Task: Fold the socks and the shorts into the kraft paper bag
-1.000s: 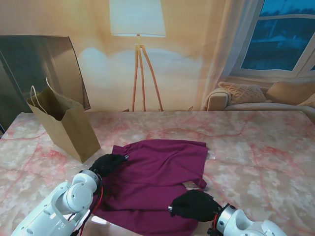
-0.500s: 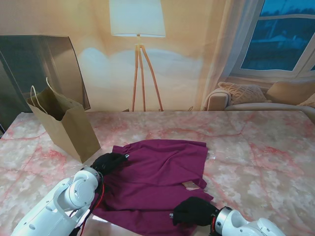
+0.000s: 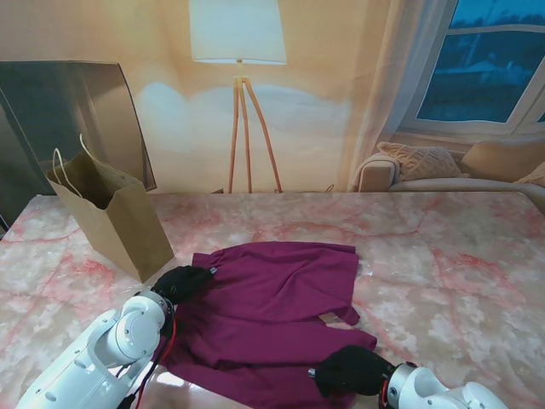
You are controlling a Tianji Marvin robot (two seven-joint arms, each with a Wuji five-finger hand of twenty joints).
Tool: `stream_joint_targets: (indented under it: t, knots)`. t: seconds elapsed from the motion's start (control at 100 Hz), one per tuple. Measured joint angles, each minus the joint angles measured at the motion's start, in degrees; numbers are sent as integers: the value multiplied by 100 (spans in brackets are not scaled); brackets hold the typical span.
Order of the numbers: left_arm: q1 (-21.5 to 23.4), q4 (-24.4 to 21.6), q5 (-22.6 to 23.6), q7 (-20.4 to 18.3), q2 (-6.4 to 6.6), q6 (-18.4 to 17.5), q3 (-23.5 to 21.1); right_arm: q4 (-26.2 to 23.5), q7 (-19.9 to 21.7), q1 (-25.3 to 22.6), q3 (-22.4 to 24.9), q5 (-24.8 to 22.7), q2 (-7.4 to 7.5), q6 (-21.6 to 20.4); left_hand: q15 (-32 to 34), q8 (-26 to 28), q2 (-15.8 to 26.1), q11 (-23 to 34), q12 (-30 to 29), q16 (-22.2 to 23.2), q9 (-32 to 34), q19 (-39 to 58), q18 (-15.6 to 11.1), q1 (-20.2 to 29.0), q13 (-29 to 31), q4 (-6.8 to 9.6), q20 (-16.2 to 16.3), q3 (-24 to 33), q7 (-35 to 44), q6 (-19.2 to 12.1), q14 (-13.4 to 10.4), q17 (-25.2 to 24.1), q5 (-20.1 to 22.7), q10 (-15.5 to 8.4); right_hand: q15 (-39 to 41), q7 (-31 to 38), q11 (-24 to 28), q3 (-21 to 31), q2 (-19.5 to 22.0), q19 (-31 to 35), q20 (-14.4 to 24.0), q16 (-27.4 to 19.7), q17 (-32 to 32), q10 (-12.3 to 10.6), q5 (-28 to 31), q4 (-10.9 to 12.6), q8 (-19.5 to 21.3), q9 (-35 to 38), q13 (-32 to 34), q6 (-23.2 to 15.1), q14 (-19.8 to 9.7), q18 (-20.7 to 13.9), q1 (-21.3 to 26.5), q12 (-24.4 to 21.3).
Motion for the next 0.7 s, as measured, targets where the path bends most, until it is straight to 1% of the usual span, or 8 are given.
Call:
stream_joint_targets:
  t: [0.1, 0.13, 0.21, 0.27, 0.43, 0.6, 0.64, 0.7]
  knots:
    - [38, -21, 18, -15, 8, -9, -33, -128, -2, -217, 169, -106, 0, 47, -4, -1, 0, 0, -7, -9, 0, 0, 0, 0, 0, 0, 0, 0, 0, 0, -1, 0, -1, -1, 163, 216, 149, 0, 57, 326, 27, 69, 254, 55, 184, 0, 235, 313, 293, -89, 153, 138, 0, 45]
    - [51, -29, 24, -20, 11, -15, -44, -177, -11, -291, 221, -127, 0, 63, -5, -1, 0, 0, -46, -10, 0, 0, 0, 0, -2, 0, -1, 0, 0, 0, -2, 0, -4, -1, 215, 240, 189, 0, 64, 452, 27, 69, 336, 128, 247, 0, 304, 394, 380, -116, 291, 287, 0, 46]
    - [99, -65, 58, -42, 21, -31, -81, -305, -42, -488, 350, -199, 0, 93, -8, -1, 0, 0, -51, -18, 0, 0, 0, 0, -10, 0, -1, 0, 0, 0, -2, 0, -17, -6, 276, 380, 302, 0, 63, 751, 28, 69, 546, 335, 362, 0, 460, 564, 568, -144, 741, 347, 0, 48]
    - [141, -103, 99, -76, 32, -47, -114, -401, -47, -621, 428, -270, -1, 112, -49, -1, 0, 0, -52, -70, -6, 0, 0, 0, -24, 0, -1, 0, 0, 0, -3, 0, -32, -20, 392, 461, 377, 0, 63, 963, 28, 69, 691, 426, 454, 0, 541, 745, 717, -158, 923, 492, -1, 48]
    - [290, -235, 196, -142, 61, -93, -236, -636, 80, -836, 577, -312, 0, 222, -63, -1, 0, 0, -52, -64, -8, 77, 0, 0, -23, 0, -1, 0, -4, 5, 5, 36, -37, -24, 535, 522, 436, 0, 67, 1184, 28, 68, 842, 481, 423, 0, 661, 858, 838, -204, 1001, 588, -14, 49]
    - [563, -579, 481, -334, 125, -123, -421, -784, 251, -940, 715, -365, 1, 316, -63, -1, 0, 0, -13, -34, 10, 288, 85, 0, 139, 0, 66, 0, -7, 21, 232, 185, -37, -9, 536, 525, 433, -2, 126, 1188, 28, 62, 773, 484, 420, 0, 672, 853, 832, -206, 1009, 615, -82, 48]
    - [622, -662, 529, -408, 145, -132, -465, -780, 99, -968, 740, -388, -1, 260, -63, -1, 0, 0, -13, -27, 11, 317, 121, 0, 190, 0, 69, 0, -7, 21, 263, 212, 13, -9, 536, 525, 427, -2, 109, 1188, 18, 61, 762, 484, 419, 0, 669, 837, 826, -206, 1010, 616, -169, 49]
    - [688, -730, 608, -403, 164, -176, -504, -729, -510, -1021, 761, -446, -16, 23, -63, -1, 0, 0, -10, 15, 12, 353, 175, 0, 190, 0, 71, 0, -7, 13, 292, 227, 13, -9, 338, 271, 239, -11, 38, 1085, -88, 53, 486, 484, 200, 0, 546, 594, 579, -206, 1010, 560, -231, 49]
